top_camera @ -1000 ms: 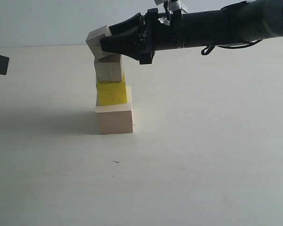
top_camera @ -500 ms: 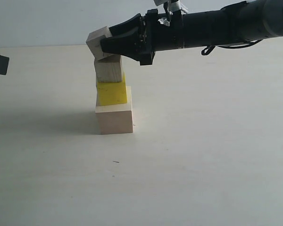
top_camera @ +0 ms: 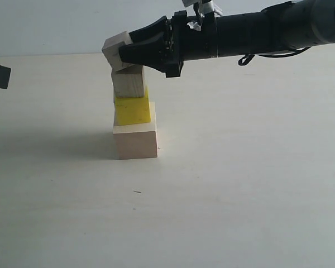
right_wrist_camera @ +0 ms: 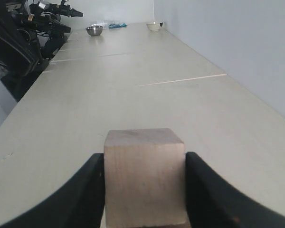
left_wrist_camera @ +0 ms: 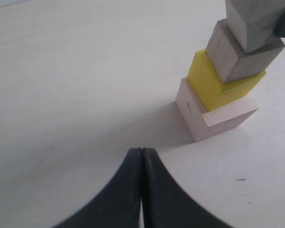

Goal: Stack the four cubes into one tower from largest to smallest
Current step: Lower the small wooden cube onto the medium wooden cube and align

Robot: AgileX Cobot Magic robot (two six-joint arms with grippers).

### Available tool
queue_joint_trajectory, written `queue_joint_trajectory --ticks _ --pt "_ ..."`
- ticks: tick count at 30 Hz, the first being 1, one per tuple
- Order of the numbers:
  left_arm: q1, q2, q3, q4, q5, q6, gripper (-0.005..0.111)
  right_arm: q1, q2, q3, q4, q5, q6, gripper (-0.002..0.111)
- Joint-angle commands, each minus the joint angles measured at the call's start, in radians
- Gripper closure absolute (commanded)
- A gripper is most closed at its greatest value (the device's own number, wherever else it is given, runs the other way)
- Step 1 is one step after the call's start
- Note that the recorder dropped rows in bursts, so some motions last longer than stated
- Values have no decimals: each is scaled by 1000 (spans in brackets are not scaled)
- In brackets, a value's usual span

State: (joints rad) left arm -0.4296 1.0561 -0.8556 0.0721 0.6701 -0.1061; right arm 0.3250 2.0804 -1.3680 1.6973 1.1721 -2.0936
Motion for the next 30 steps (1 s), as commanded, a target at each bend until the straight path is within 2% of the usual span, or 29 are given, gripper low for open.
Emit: queue_joint_trajectory --ticks 1,5,30 --pt "2 -9 2 -2 -15 -2 107 1 -2 -5 -17 2 -7 66" --pt "2 -9 2 -2 -17 -2 107 1 -2 -5 -67 2 16 66" --pt "2 -9 2 0 -21 -2 107 -14 -2 -5 -61 4 29 66"
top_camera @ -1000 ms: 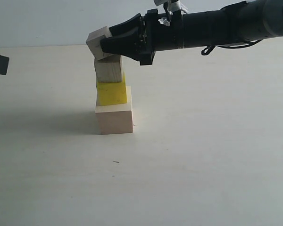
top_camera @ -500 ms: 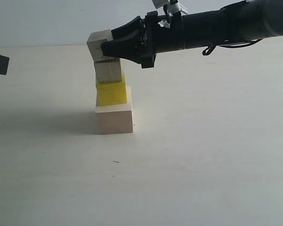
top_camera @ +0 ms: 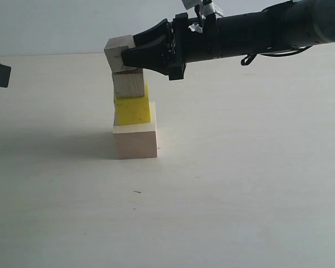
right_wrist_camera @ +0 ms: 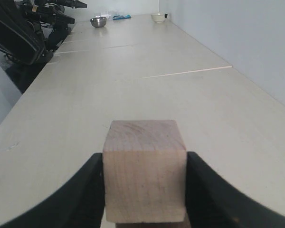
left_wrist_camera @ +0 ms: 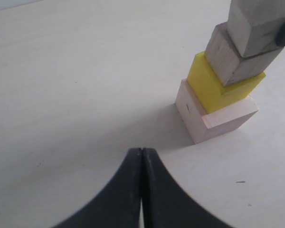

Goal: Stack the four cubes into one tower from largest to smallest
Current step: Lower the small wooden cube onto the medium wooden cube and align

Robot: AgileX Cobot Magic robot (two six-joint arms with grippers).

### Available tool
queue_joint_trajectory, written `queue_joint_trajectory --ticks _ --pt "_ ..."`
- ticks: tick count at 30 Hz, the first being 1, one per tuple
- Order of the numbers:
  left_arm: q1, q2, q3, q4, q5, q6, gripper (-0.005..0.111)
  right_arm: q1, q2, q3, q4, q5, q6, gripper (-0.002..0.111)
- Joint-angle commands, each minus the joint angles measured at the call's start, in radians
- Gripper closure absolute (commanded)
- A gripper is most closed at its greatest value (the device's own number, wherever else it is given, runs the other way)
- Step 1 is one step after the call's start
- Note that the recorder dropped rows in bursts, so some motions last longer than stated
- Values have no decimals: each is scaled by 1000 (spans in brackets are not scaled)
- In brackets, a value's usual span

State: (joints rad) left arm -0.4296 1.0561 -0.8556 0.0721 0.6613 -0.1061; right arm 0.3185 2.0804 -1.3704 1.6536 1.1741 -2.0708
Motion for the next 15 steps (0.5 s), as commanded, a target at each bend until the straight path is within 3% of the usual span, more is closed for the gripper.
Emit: queue_joint_trajectory --ticks 1,11,15 --pt "2 -9 2 0 -15 -2 107 -7 -2 -3 -17 2 6 66" --pt "2 -9 2 0 -19 -2 107 -7 -2 -3 -17 3 6 65" --pt "2 -9 2 0 -19 -2 107 -5 -2 -3 -12 -4 6 58"
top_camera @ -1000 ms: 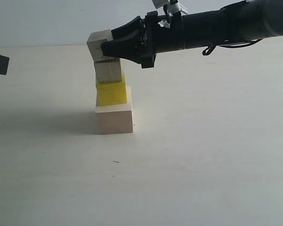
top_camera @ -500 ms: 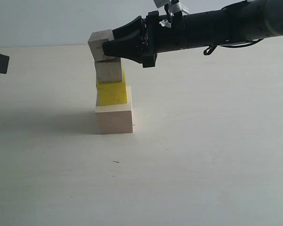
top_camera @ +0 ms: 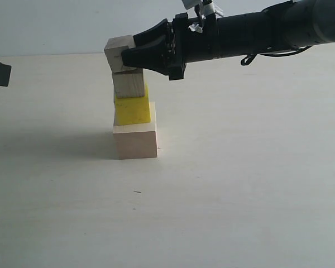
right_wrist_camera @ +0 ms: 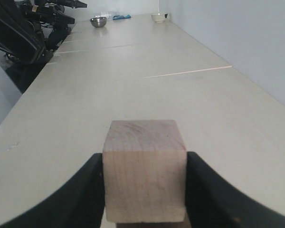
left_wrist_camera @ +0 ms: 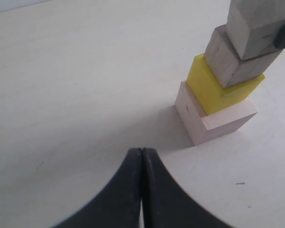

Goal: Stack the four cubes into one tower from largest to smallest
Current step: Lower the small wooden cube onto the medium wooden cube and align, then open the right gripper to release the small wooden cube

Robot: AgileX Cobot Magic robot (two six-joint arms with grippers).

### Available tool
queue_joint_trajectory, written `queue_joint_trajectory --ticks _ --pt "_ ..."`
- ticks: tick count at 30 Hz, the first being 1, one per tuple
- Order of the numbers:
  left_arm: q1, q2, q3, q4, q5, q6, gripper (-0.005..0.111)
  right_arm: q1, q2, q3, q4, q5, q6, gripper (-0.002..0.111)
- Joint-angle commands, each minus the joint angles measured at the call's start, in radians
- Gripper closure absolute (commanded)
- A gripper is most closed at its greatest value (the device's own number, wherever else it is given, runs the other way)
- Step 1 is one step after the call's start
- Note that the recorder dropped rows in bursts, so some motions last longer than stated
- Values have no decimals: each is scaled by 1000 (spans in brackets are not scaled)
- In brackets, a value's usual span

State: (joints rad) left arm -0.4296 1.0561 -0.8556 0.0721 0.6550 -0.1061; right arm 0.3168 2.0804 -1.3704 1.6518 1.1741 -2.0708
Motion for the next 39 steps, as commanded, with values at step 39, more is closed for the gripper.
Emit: queue_joint_trajectory --ticks 39 --pt "2 -9 2 0 -13 -2 107 -4 -51 -3 93 31 34 51"
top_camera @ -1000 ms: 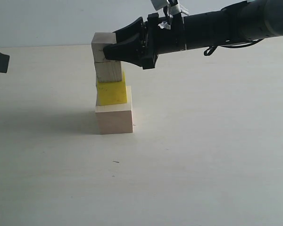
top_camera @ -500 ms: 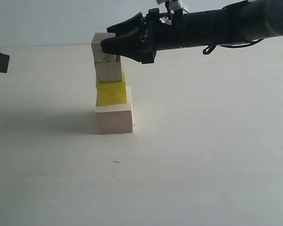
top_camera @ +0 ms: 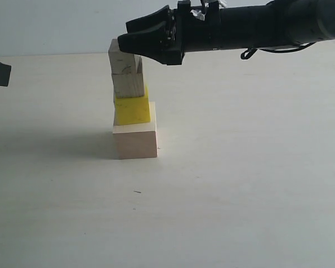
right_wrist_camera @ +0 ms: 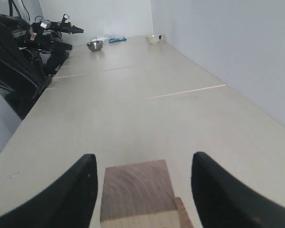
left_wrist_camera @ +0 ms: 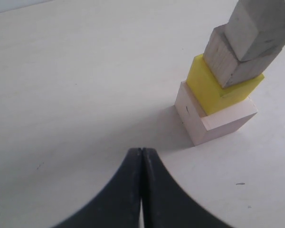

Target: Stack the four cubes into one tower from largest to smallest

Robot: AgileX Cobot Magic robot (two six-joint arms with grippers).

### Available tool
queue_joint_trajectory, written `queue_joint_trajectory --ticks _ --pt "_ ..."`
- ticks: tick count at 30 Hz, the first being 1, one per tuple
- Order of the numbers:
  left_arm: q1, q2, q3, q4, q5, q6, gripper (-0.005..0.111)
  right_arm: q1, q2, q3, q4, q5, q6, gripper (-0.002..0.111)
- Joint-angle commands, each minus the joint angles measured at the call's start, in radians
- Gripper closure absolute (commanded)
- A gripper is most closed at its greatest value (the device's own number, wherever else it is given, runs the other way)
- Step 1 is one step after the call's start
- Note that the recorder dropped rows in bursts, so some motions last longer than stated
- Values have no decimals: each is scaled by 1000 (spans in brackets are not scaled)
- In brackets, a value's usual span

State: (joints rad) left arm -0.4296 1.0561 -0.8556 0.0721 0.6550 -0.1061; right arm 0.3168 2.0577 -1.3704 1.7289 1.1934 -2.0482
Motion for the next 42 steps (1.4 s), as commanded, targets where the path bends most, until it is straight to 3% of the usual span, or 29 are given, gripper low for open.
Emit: queue_joint_trajectory --ticks 1,9,11,16,17,24,33,42 --pt "2 -9 2 0 -13 -2 107 -4 -35 -3 16 12 16 51" --pt "2 -9 2 0 -13 -2 107 -4 -99 -3 -37 20 115 55" --pt "2 -9 2 0 -13 -2 107 -4 -122 -3 -132 28 202 66" --pt "2 -9 2 0 -13 -2 107 -4 -184 -3 -306 28 347 107" --pt "2 -9 2 0 -14 -2 107 -4 -192 -3 -308 28 351 108" --pt "2 -9 2 0 -64 -2 107 3 -194 -2 -348 -15 426 108" --pt "2 -7 2 2 -102 0 107 89 -135 -2 -377 -117 426 108" --pt "2 -7 2 7 -106 2 107 90 -124 -2 -407 -145 435 108"
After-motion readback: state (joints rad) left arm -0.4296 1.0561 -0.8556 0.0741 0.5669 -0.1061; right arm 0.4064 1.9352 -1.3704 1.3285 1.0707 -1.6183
